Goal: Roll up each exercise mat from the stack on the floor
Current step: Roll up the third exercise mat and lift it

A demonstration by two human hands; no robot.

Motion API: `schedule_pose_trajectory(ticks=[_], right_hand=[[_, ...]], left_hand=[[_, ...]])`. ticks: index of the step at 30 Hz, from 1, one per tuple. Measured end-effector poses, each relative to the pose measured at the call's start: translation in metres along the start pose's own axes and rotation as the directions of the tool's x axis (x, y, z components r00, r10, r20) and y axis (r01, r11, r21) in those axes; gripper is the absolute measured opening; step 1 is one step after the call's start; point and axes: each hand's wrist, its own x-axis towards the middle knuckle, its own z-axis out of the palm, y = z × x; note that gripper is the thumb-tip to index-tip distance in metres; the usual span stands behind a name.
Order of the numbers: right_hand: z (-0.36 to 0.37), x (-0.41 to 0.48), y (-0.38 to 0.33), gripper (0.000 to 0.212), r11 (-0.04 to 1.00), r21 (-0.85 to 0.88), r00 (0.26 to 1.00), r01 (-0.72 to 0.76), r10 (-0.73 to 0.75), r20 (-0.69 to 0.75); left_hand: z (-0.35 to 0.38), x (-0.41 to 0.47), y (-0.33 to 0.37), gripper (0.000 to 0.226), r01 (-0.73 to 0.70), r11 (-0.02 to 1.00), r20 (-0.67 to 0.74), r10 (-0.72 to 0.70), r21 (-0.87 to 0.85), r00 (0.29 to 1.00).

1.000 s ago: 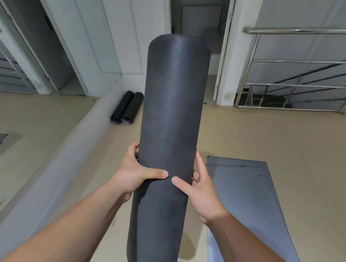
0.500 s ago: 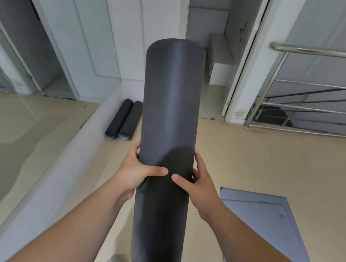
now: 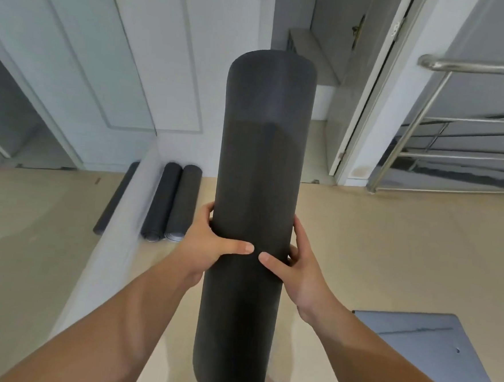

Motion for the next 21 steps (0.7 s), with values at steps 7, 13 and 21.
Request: schedule_pose_trajectory(ticks=[7,13,21], right_hand=[[0.011,0.207,-0.035,0.091,0.998,-0.051,0.996,-0.029,0.033,0.081],[0.029,0.351,-0.062,0.085,0.992,-0.094,0.988,-0.083,0.094,0.124],[0.086,0.527,-0.046,0.092,0.977,-0.145,0.986,-0.156,0.164,0.042]], left_hand=[[-0.03,0.181,0.046,0.109,0.044,0.999,-0.082,-0.046,-0.019,0.996],[-0.072,0.308,0.079,0.112,0.072,0.996,-0.125,-0.078,-0.05,0.989],[-0.147,0.497,0.059,0.106,0.176,0.974,-0.039,-0.183,-0.14,0.982]])
